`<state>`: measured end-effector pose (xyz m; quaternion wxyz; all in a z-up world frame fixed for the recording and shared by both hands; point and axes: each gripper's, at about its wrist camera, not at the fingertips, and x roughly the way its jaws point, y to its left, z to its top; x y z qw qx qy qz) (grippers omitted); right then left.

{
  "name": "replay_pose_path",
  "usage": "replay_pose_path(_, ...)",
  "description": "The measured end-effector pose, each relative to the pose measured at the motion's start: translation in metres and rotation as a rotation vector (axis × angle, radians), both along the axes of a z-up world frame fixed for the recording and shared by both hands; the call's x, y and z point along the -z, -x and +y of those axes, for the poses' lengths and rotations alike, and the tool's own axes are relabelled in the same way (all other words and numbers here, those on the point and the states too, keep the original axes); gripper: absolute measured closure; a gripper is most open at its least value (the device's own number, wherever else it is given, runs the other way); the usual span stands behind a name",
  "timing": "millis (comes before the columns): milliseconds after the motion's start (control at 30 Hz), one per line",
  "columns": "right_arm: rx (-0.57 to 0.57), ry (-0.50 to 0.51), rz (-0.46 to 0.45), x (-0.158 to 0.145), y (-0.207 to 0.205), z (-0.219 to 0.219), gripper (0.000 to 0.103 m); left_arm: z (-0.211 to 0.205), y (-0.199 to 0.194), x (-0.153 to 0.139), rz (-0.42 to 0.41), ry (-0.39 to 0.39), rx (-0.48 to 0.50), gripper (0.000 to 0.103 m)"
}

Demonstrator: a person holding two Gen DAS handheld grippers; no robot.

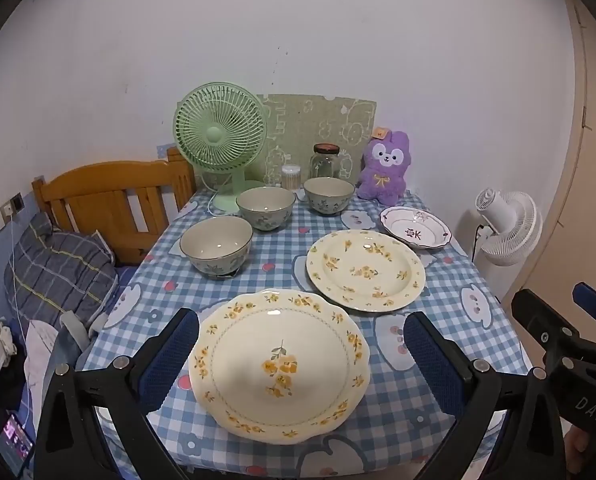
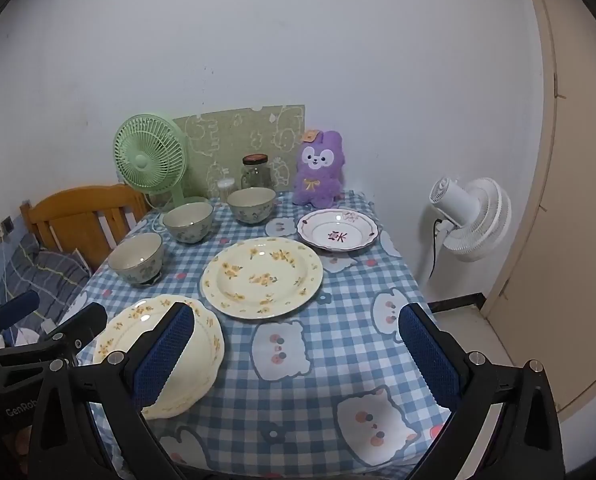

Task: Organize plates and bowls
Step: 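Move both grippers toward the rim of the large yellow-flowered plate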

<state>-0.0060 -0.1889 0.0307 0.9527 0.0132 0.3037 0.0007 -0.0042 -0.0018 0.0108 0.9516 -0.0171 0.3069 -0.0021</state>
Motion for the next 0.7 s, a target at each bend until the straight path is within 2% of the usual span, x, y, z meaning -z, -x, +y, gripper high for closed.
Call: replay_pose_path(700,0.030,0.010,0.039,0.0086,-0.0032,-0.0047,0.000,0.0030,0.0033,-0.0021,-0.006,-0.017,-0.010,0.001)
